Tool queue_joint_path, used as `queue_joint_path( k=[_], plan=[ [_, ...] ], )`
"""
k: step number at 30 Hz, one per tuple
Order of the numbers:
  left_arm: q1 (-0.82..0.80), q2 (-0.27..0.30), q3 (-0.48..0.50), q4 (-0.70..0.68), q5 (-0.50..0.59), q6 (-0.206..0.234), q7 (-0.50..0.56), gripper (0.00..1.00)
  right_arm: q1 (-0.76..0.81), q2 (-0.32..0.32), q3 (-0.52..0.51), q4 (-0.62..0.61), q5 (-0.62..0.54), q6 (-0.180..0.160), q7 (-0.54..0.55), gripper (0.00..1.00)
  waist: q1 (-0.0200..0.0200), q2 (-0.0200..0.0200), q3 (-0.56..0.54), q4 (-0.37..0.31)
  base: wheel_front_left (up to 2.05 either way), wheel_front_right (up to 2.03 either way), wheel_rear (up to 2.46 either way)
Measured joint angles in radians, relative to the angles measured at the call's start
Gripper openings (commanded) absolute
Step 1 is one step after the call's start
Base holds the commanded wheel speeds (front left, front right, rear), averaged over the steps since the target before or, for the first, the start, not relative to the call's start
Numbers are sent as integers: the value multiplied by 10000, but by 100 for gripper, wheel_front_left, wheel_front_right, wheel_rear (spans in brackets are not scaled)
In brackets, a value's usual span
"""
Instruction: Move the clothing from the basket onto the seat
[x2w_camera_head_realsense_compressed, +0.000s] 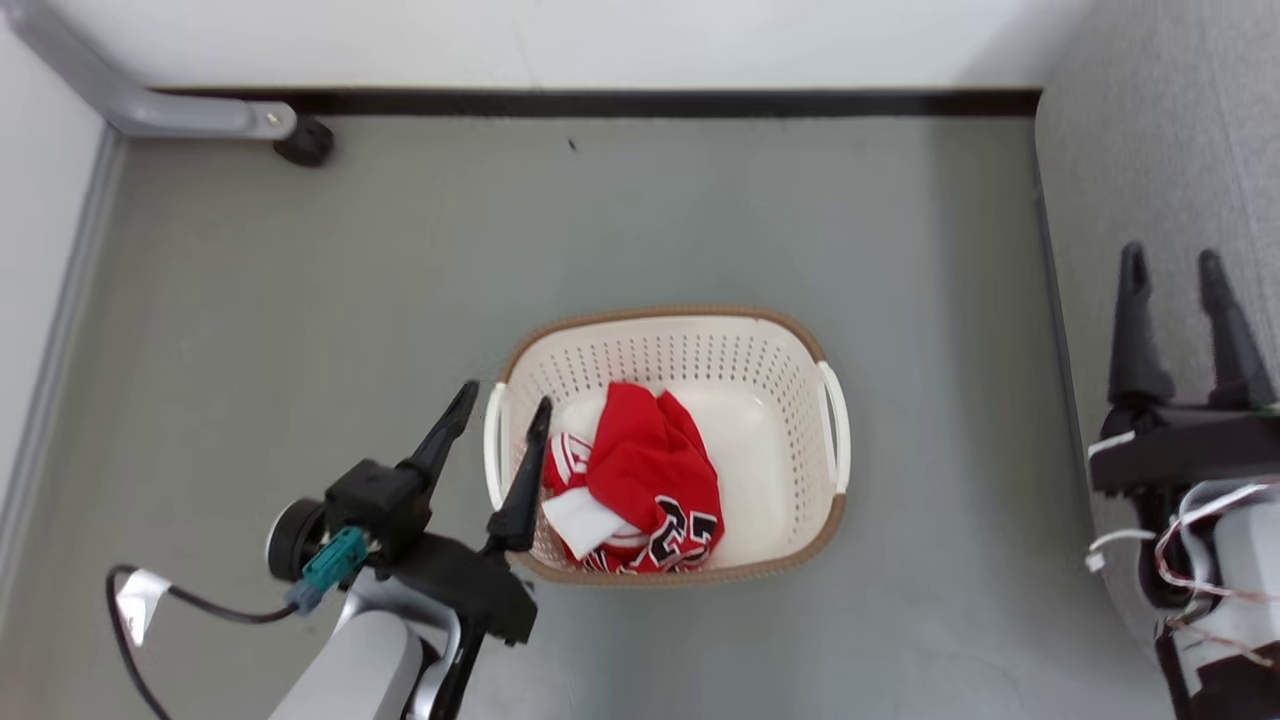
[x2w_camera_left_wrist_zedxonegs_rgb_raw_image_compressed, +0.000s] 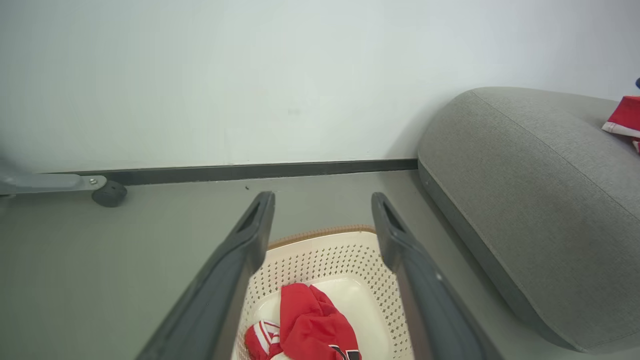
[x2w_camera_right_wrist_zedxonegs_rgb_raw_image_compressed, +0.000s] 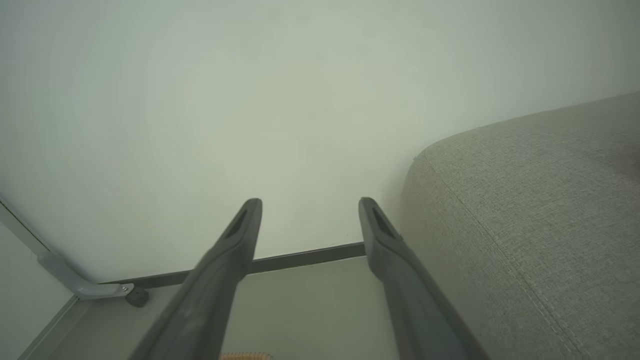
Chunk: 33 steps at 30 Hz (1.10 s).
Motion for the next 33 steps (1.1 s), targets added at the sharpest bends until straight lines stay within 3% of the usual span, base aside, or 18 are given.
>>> queue_joint_path(
  k=[11, 24, 33],
  plan=[
    [1219, 351, 869, 19, -146, 608, -4, 100, 1257, 311, 869, -449, -169, 86, 117, 100, -1, -1, -1496, 331, 0, 0, 0],
    [2716, 431, 1883, -915, -46, 1049, -4, 100, 3144, 539, 1227, -1515, -265, 79, 117, 100, 0, -1, -2666, 232, 0, 0, 0],
    [3654, 368, 2713, -1841, 355, 1221, -6, 100, 4007, 614, 1557, -2226, -802, -291, 132, 100, 1, 0, -2875, 34, 0, 0, 0]
  ],
)
